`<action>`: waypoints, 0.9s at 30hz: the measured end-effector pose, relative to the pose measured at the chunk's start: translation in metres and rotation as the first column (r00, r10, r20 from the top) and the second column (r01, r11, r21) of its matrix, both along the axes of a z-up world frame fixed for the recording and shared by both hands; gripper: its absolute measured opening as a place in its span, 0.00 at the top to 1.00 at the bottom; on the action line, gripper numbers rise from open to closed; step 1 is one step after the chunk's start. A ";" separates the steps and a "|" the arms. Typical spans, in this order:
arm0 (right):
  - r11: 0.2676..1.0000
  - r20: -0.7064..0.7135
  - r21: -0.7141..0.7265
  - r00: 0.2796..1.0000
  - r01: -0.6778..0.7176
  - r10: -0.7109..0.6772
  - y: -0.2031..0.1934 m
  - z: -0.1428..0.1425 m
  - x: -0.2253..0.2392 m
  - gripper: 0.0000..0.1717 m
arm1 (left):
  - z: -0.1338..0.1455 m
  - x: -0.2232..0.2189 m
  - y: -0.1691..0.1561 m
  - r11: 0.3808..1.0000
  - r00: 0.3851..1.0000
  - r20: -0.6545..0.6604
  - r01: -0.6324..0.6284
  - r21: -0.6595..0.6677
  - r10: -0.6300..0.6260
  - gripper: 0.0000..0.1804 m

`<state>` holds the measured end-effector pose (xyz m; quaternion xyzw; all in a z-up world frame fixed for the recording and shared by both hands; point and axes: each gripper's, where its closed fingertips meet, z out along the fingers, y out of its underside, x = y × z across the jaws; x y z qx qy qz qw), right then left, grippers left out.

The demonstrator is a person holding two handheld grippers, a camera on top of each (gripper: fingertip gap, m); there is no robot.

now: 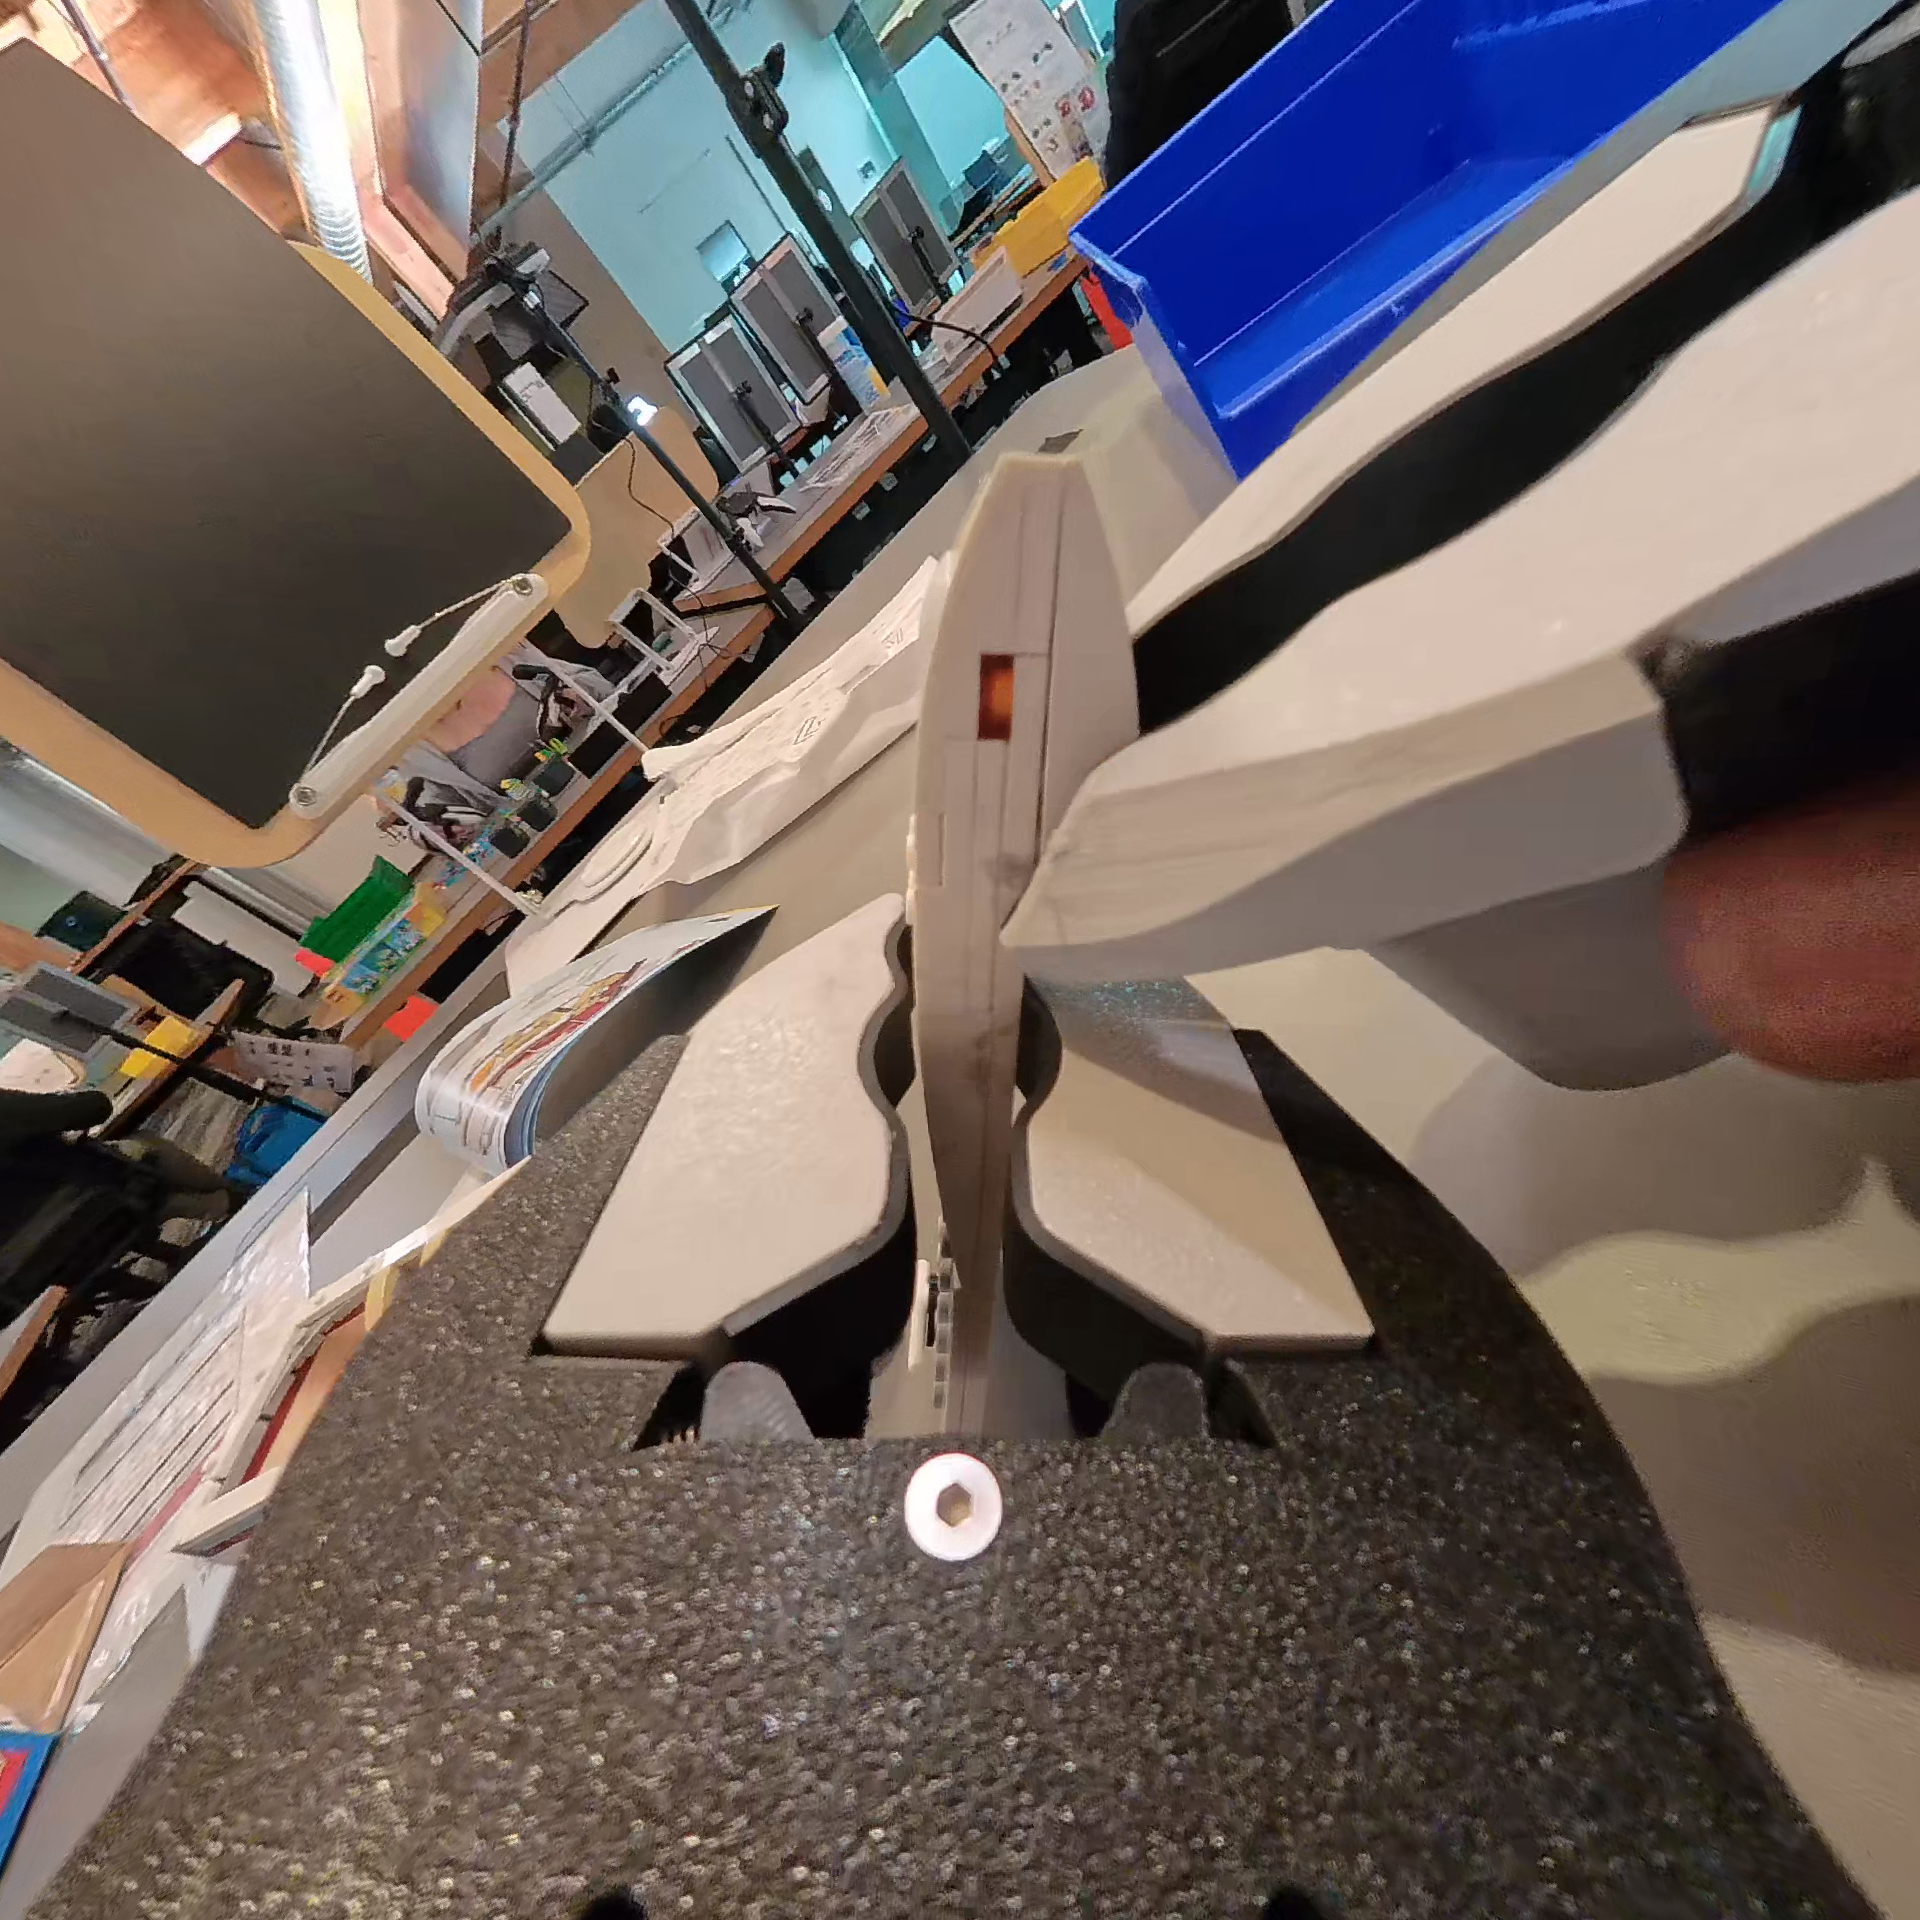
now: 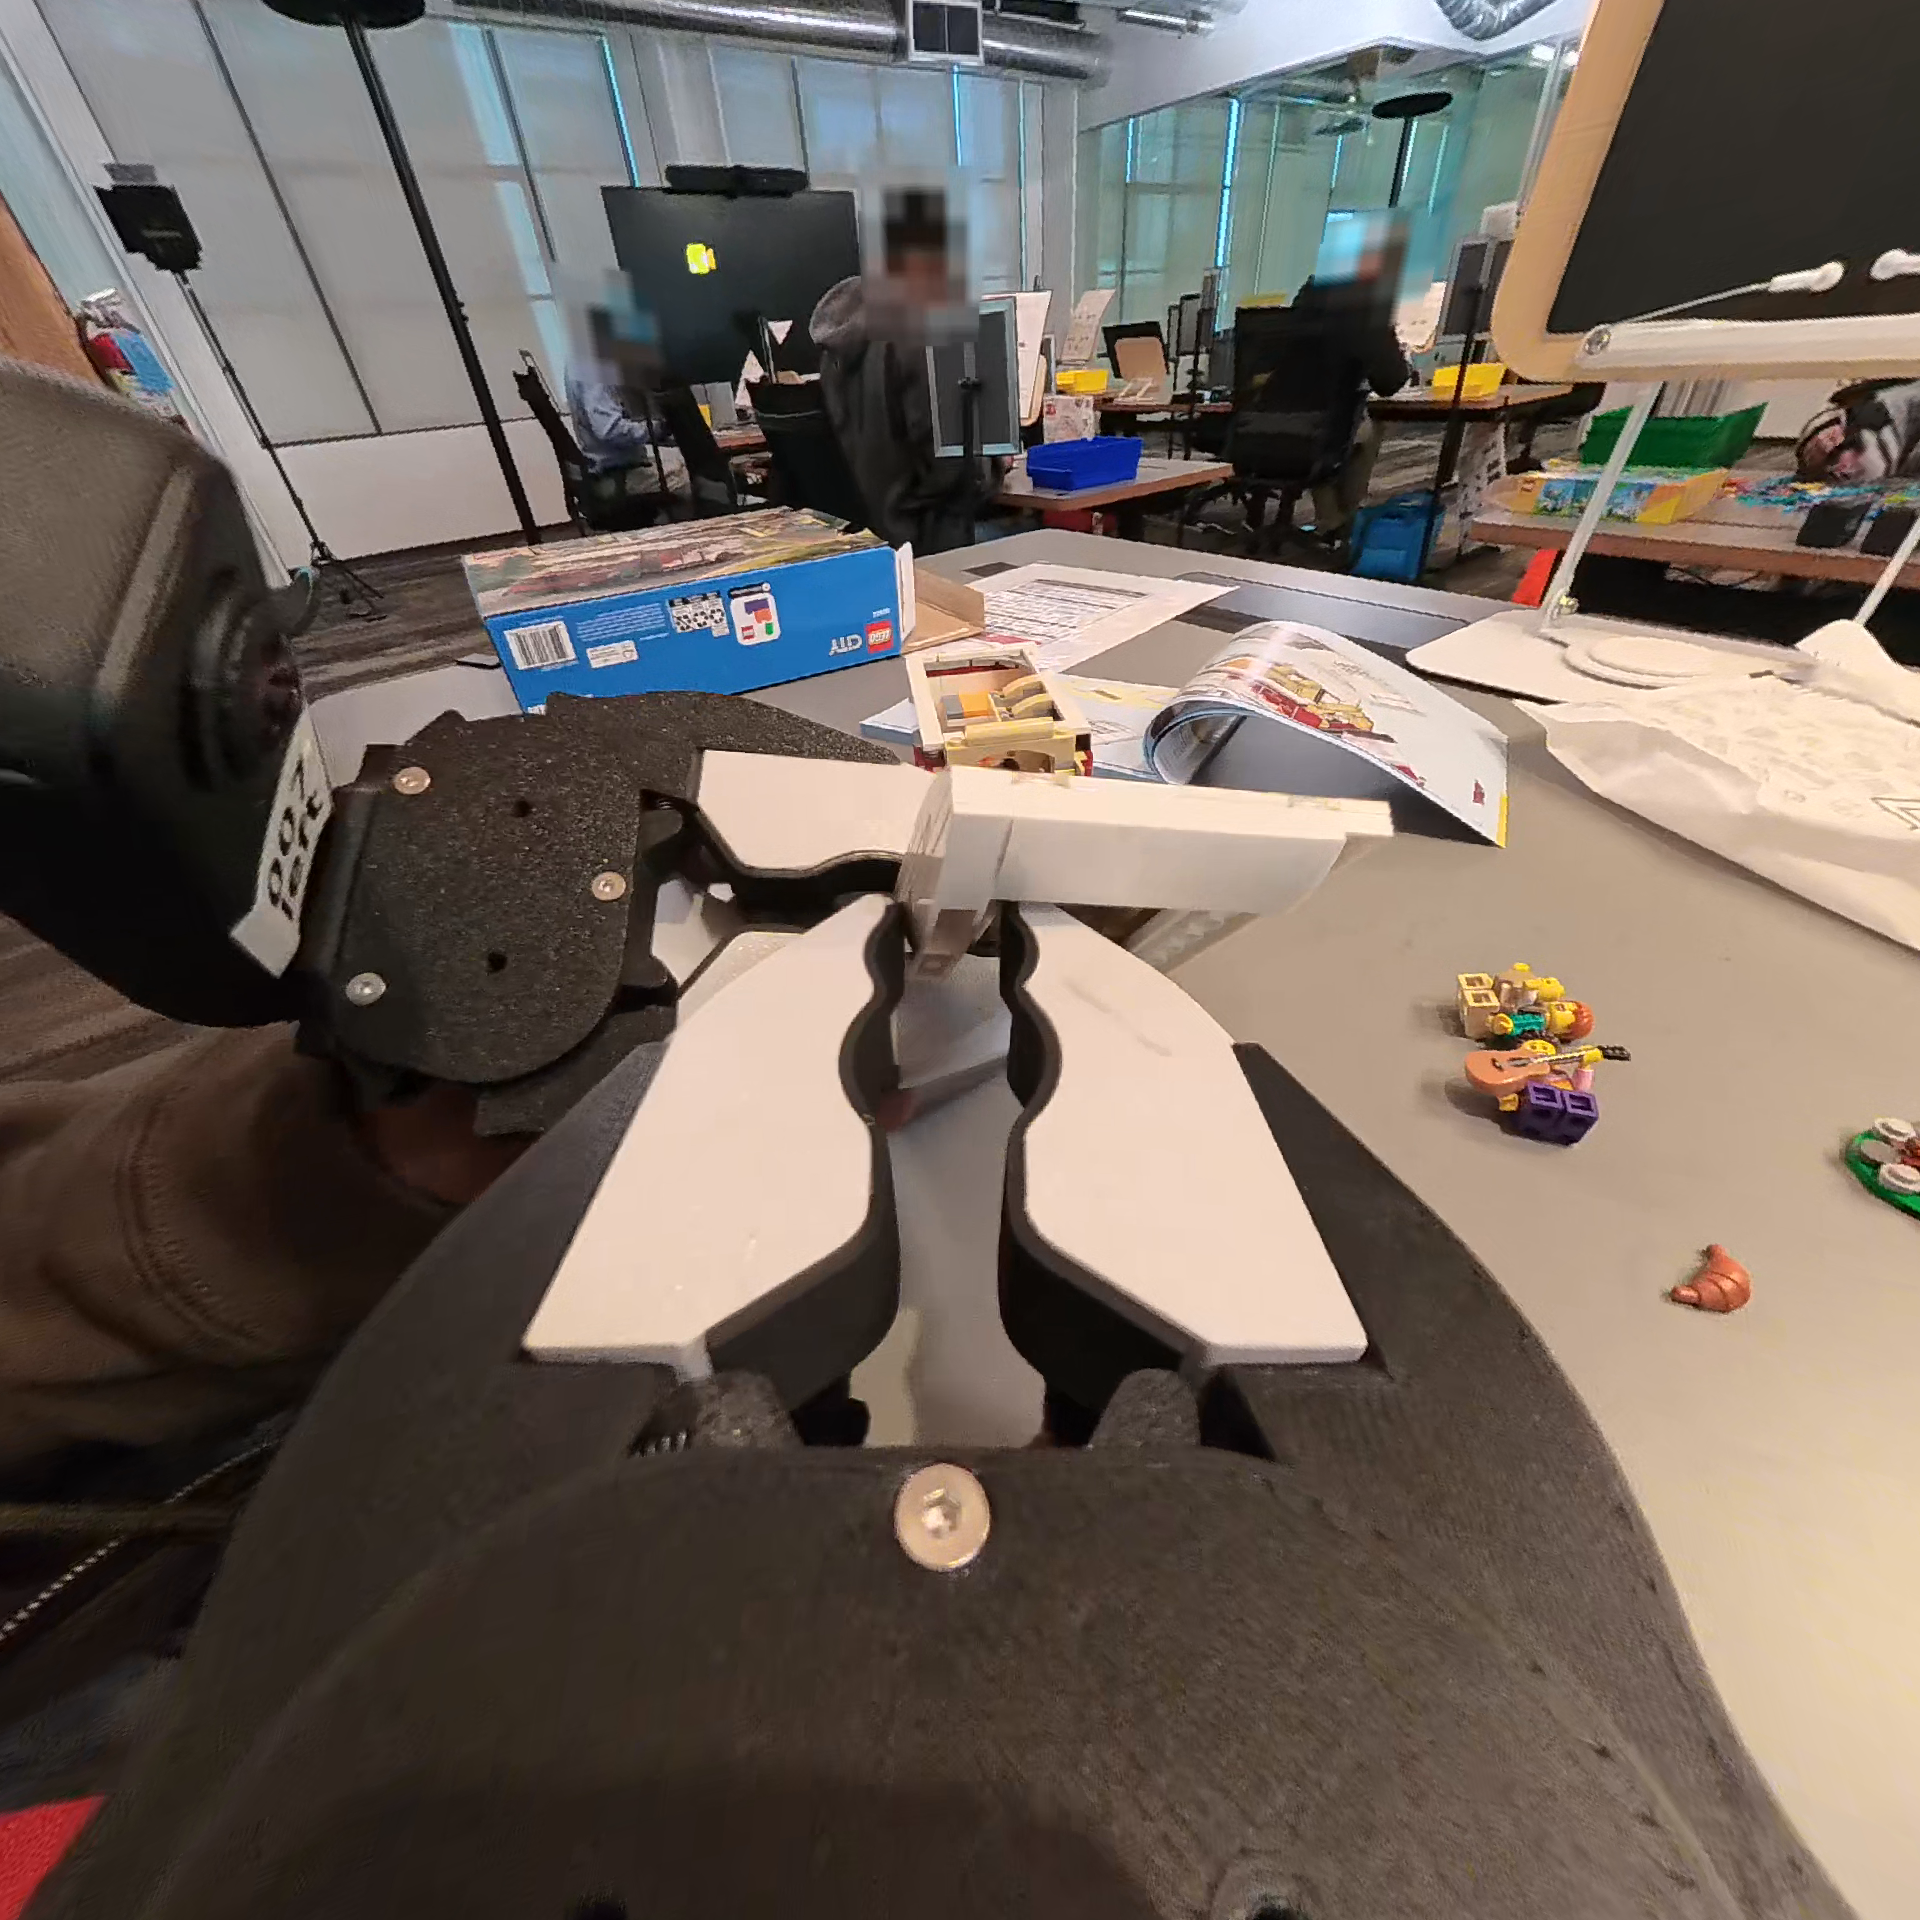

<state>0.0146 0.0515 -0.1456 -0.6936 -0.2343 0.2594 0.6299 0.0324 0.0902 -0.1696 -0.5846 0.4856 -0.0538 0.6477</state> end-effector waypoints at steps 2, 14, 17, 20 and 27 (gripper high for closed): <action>1.000 0.007 0.009 1.000 -0.006 0.006 -0.001 0.000 -0.001 0.90 | 0.001 0.000 -0.001 1.000 1.000 0.014 0.010 -0.012 -0.010 0.93; 0.996 0.020 -0.021 0.996 -0.088 0.088 -0.004 0.001 0.016 0.95 | -0.003 -0.011 0.008 0.997 0.999 0.046 0.001 -0.083 0.003 0.92; 1.000 0.056 0.000 0.998 -0.025 0.025 0.002 0.000 0.032 0.95 | 0.002 -0.014 0.010 0.993 0.994 0.106 0.020 -0.112 -0.008 0.92; 0.976 0.215 0.066 0.952 0.206 -0.216 0.025 -0.003 0.085 0.95 | 0.008 -0.018 0.012 0.989 0.986 0.169 0.036 -0.141 -0.012 0.93; 0.596 0.411 0.073 0.520 0.800 -0.749 0.069 -0.011 0.307 0.95 | 0.005 -0.017 0.010 0.991 0.989 0.147 0.032 -0.126 -0.013 0.93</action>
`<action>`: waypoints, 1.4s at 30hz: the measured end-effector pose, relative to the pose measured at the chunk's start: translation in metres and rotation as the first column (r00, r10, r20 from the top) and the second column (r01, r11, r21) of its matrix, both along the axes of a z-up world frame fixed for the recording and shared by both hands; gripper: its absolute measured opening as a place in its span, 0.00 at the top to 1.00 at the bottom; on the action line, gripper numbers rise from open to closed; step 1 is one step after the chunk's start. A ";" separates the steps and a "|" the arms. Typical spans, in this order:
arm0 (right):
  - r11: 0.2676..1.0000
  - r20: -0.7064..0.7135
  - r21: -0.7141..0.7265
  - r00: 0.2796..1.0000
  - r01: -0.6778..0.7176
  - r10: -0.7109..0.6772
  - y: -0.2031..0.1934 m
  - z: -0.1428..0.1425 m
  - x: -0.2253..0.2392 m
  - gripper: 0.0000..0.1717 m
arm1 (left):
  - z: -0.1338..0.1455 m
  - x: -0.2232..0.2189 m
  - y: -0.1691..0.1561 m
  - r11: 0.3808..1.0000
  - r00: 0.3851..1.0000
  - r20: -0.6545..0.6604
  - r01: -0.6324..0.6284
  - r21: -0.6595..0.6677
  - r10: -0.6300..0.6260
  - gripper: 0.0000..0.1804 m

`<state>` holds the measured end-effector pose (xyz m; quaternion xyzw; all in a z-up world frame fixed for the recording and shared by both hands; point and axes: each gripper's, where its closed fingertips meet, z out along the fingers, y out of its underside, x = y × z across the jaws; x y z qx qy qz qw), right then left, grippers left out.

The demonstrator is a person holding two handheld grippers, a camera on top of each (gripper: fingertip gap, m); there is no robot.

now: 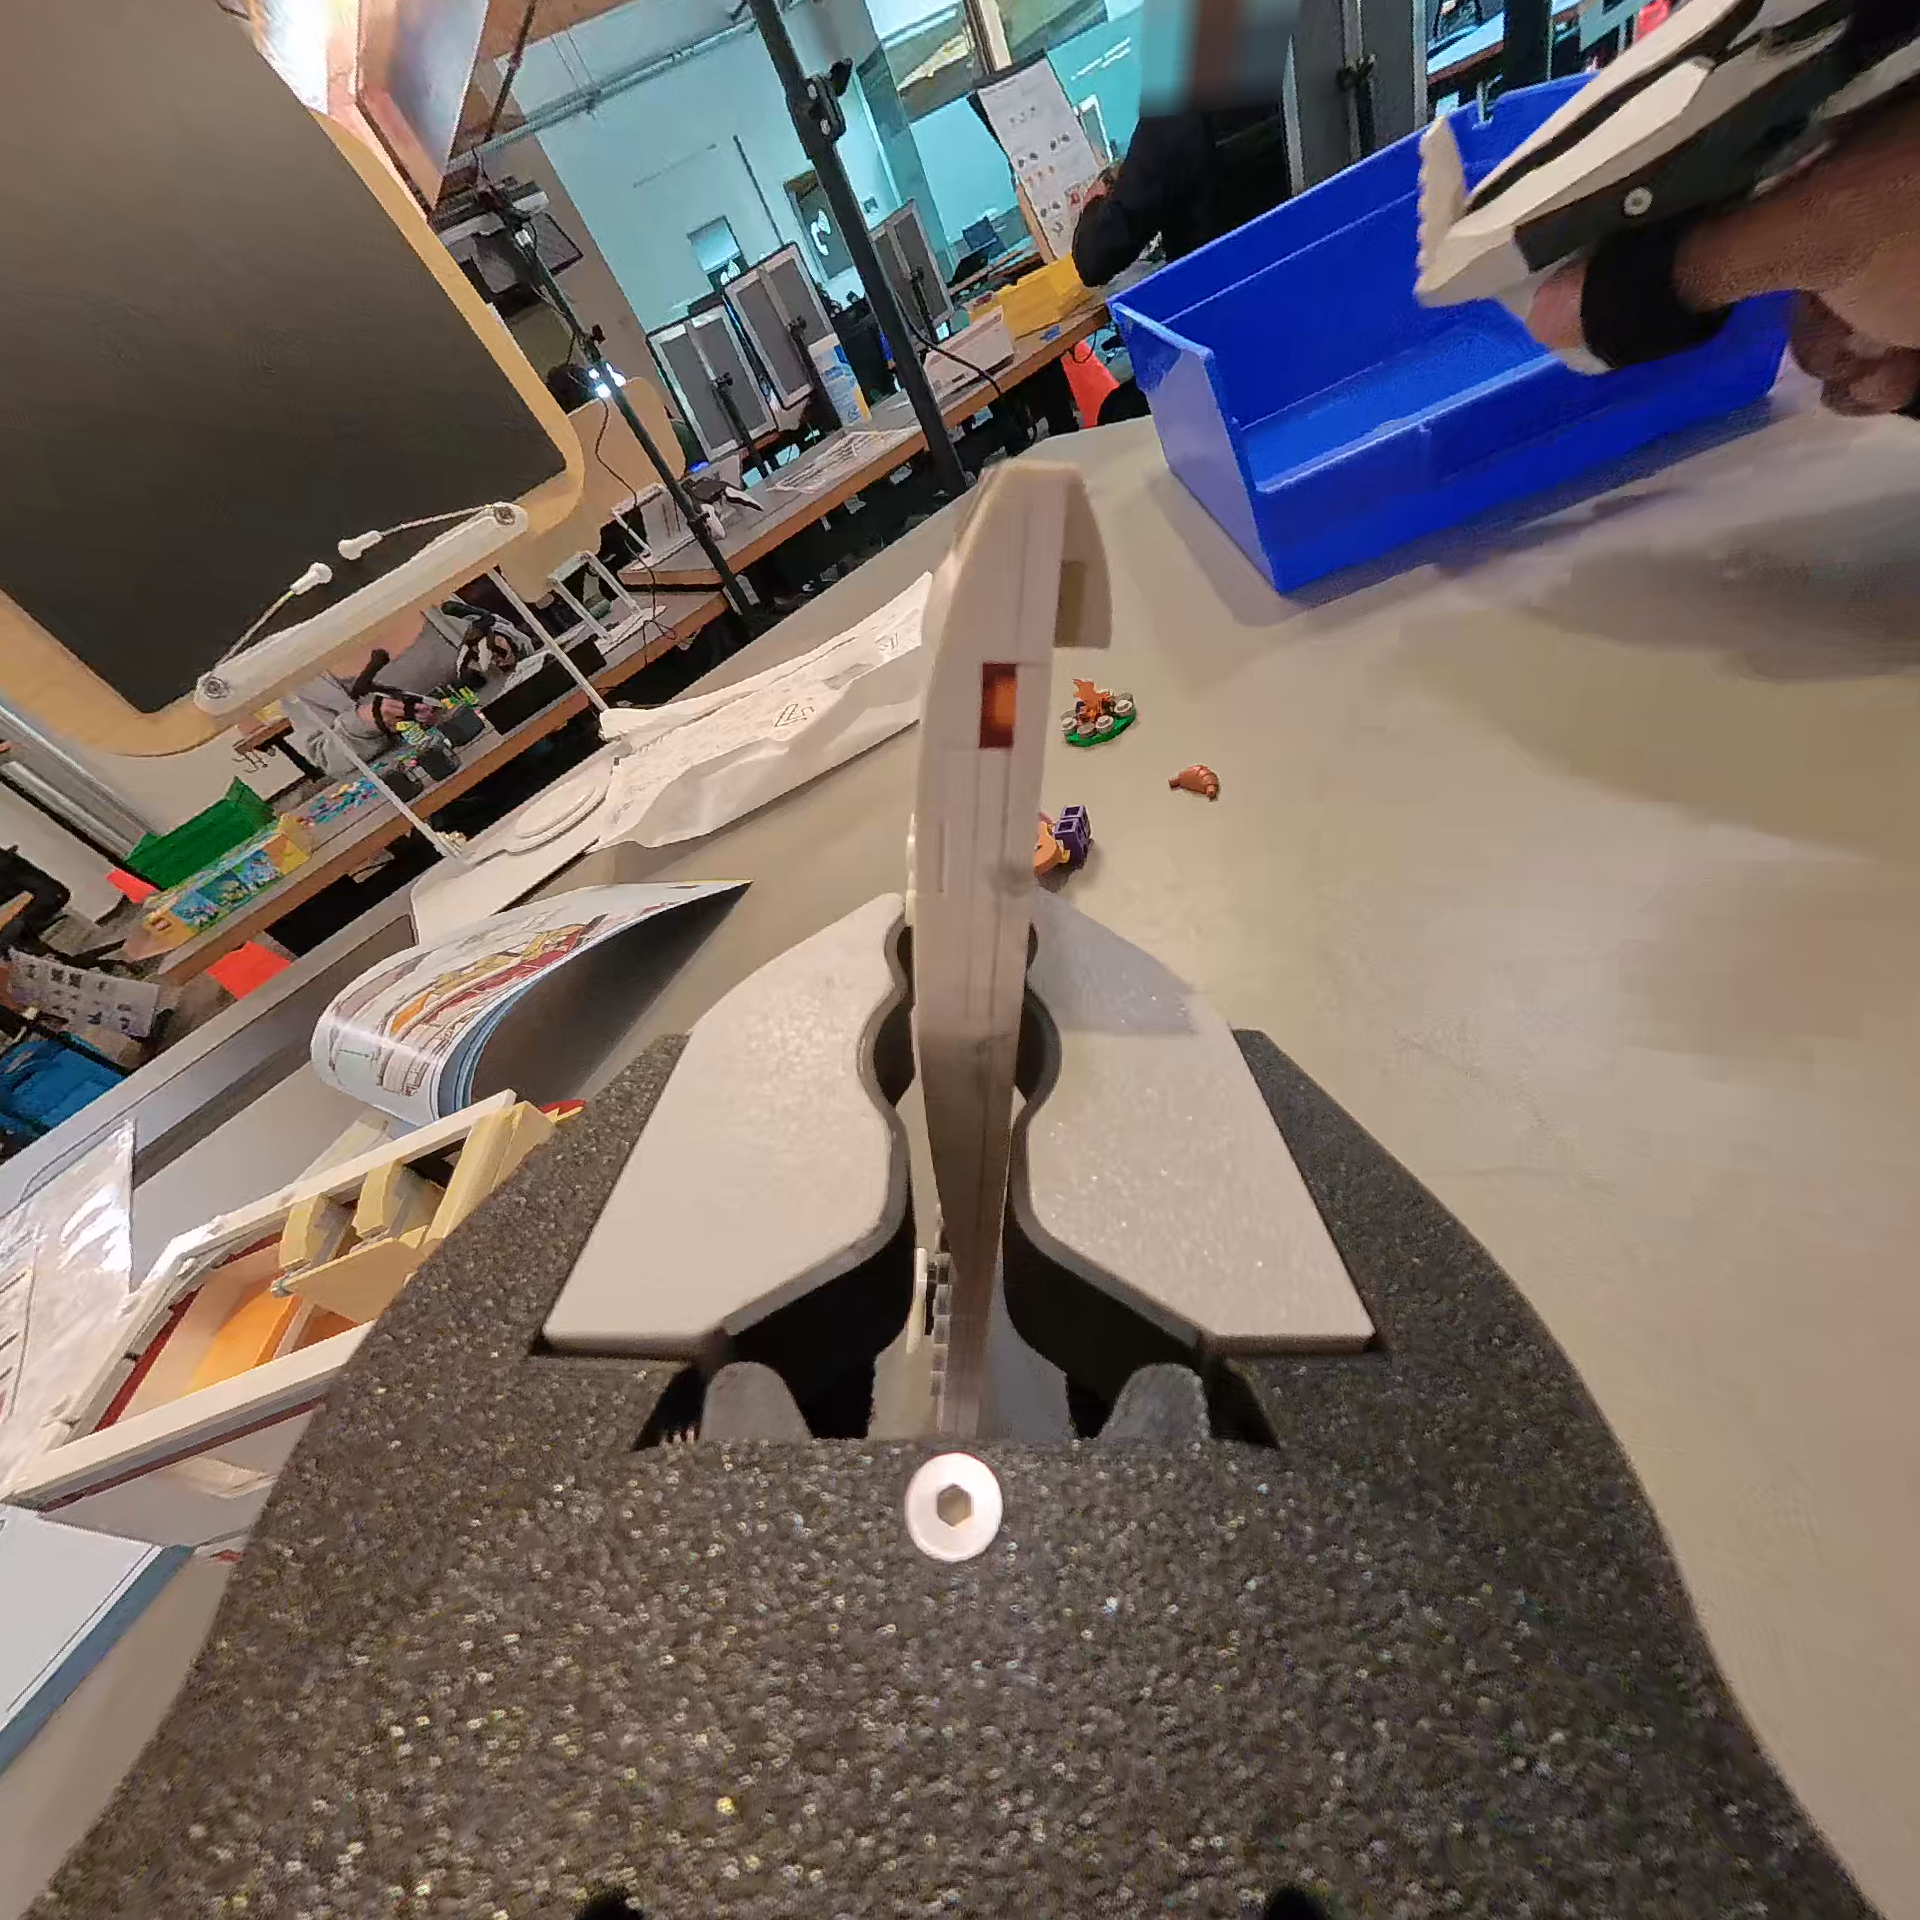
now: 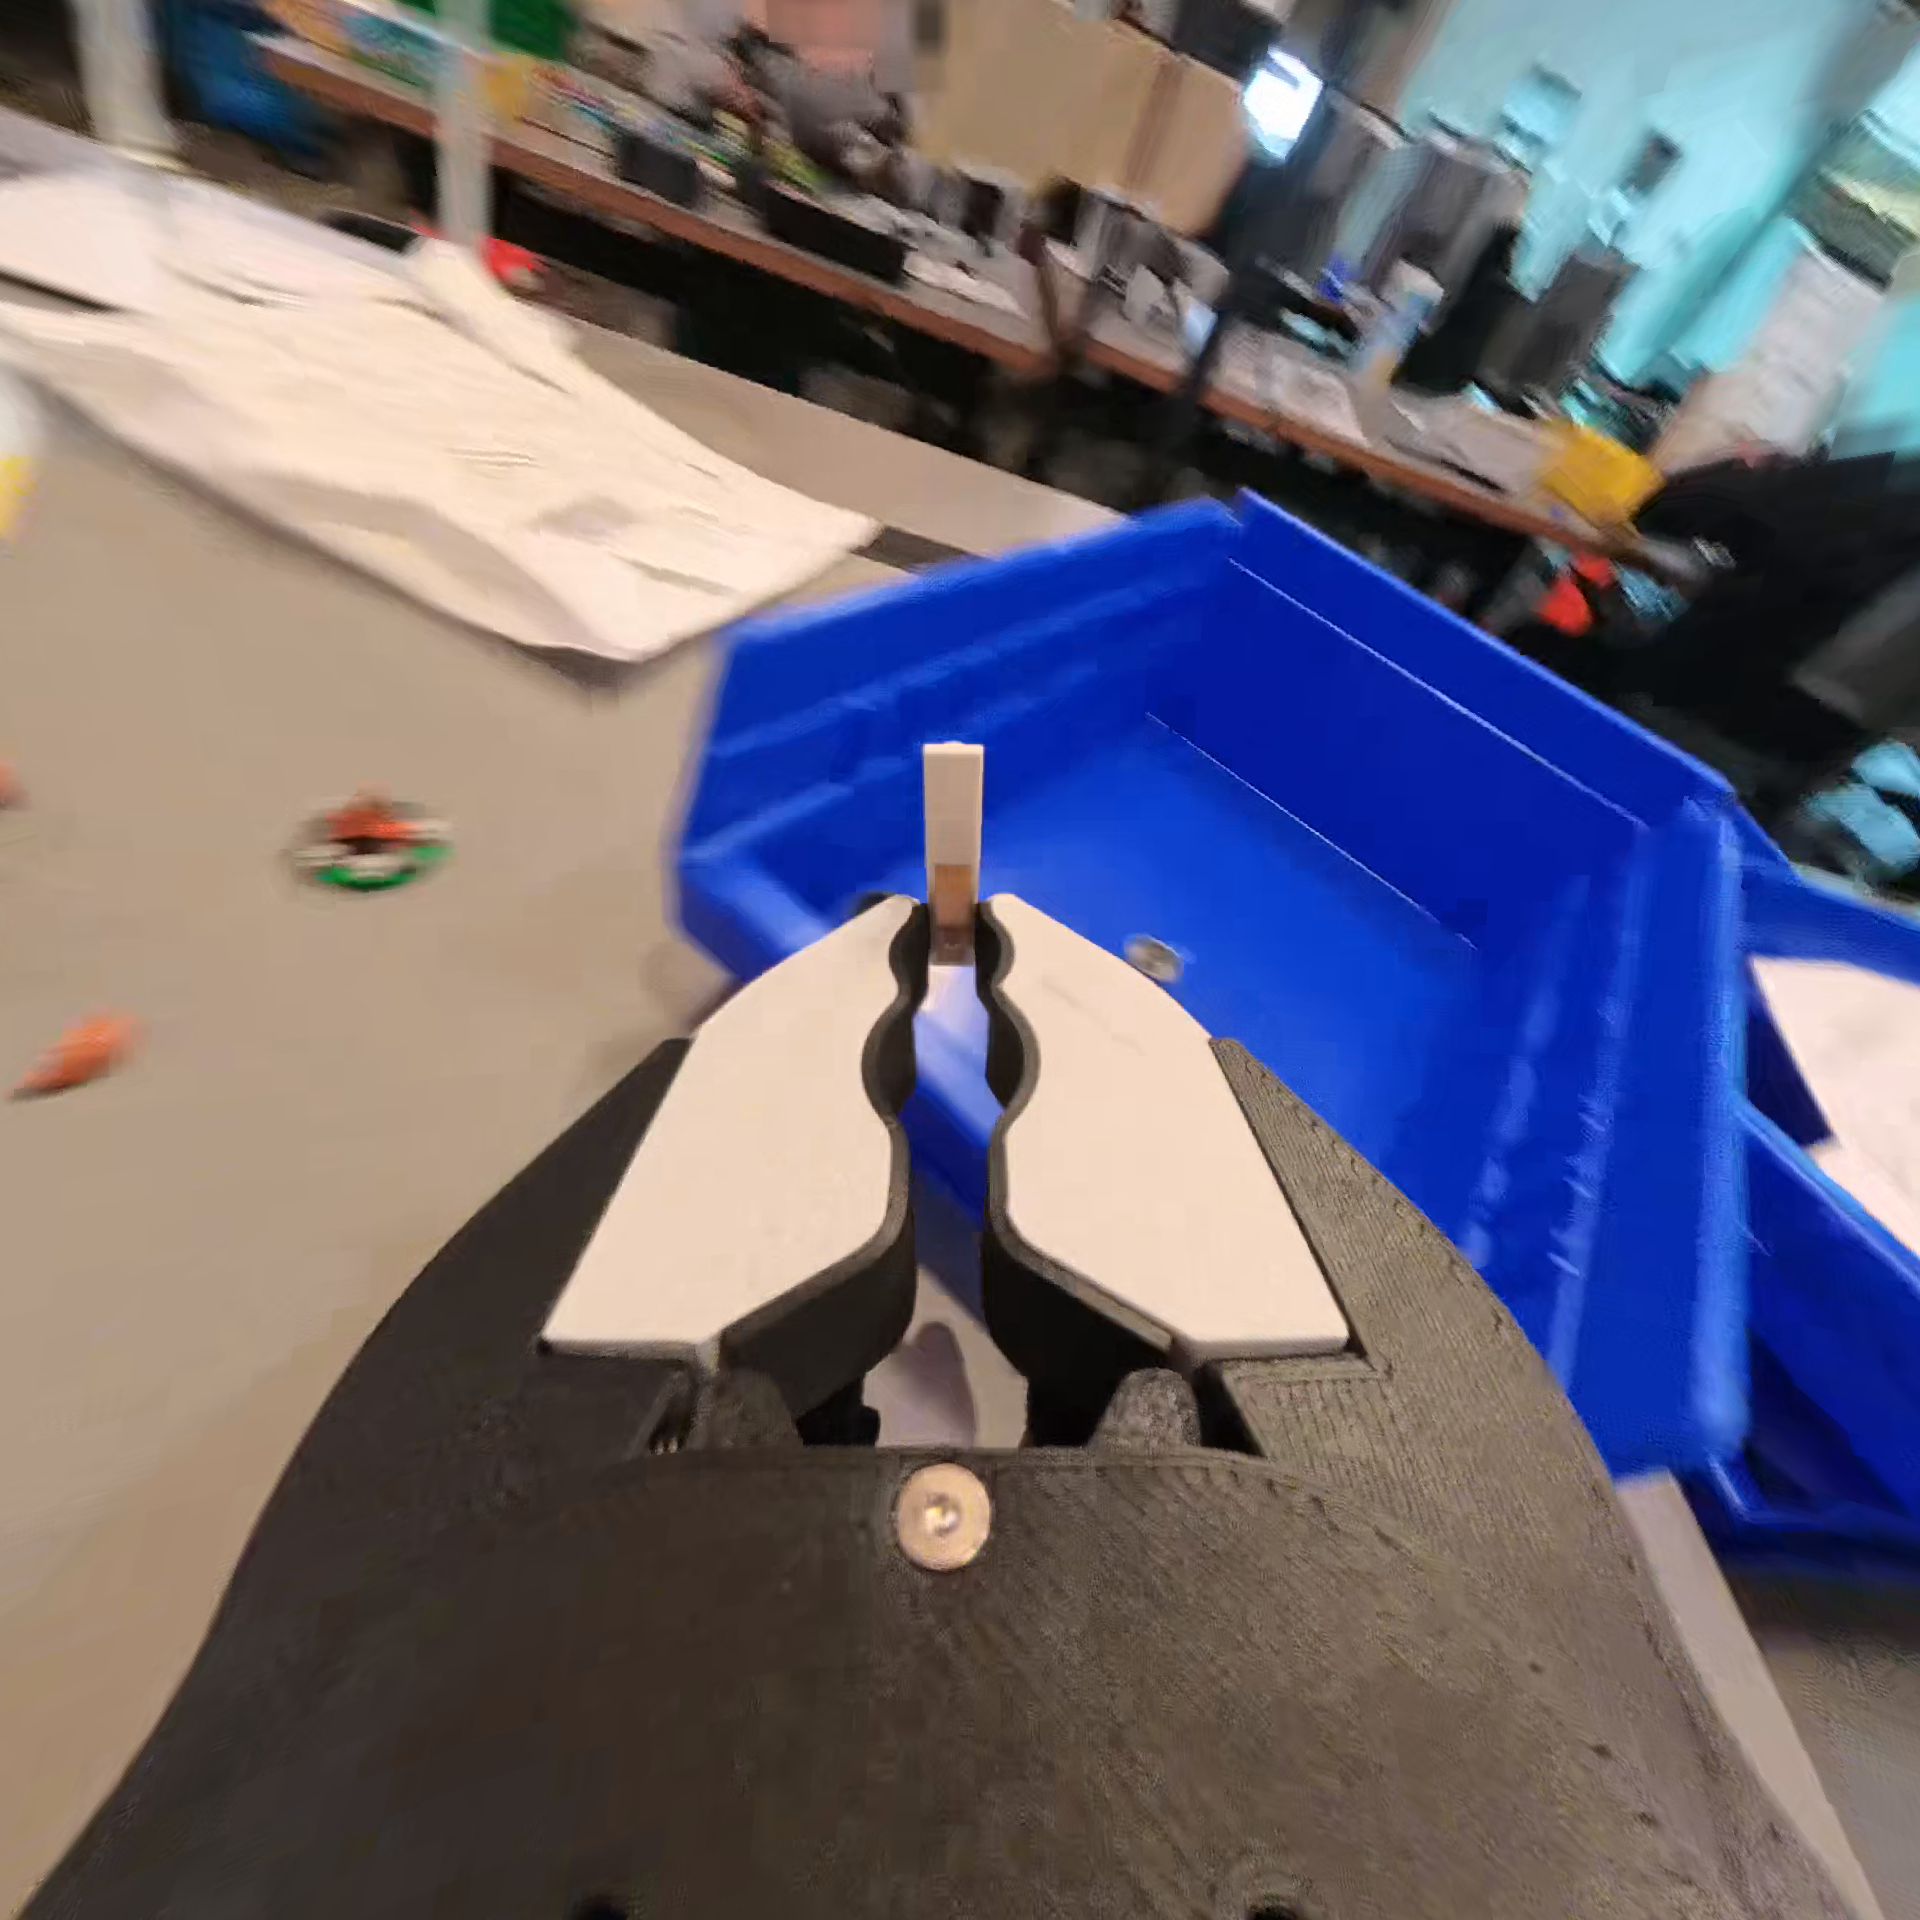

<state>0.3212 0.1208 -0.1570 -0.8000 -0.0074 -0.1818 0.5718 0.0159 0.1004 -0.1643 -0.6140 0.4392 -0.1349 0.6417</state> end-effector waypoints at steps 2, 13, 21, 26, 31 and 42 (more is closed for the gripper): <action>0.993 -0.027 -0.041 0.993 0.111 -0.112 -0.006 -0.011 0.037 0.93 | 0.000 -0.001 0.001 1.000 1.000 0.007 0.000 -0.009 0.000 0.93; 0.999 0.184 -0.025 0.982 0.031 -0.026 -0.010 -0.002 0.017 0.77 | 0.007 -0.001 -0.010 0.961 0.996 0.056 0.081 -0.266 -0.069 0.92; 0.816 0.487 0.017 0.718 -0.578 0.498 -0.010 0.026 -0.179 0.79 | -0.003 0.001 -0.026 0.623 0.901 0.410 0.404 -0.670 -0.144 0.92; 0.614 0.616 -0.031 0.468 -0.789 0.633 -0.022 0.030 -0.270 0.79 | -0.014 -0.002 -0.022 0.456 0.851 0.523 0.485 -0.746 -0.049 0.92; 0.441 0.627 -0.126 0.273 -0.889 0.730 -0.017 0.037 -0.316 0.80 | -0.020 -0.001 -0.016 0.365 0.827 0.560 0.508 -0.780 0.046 0.93; 0.219 0.474 -0.285 0.061 -0.933 0.878 0.007 0.020 -0.343 0.87 | -0.023 0.008 -0.007 0.421 0.826 0.553 0.468 -0.777 0.103 0.92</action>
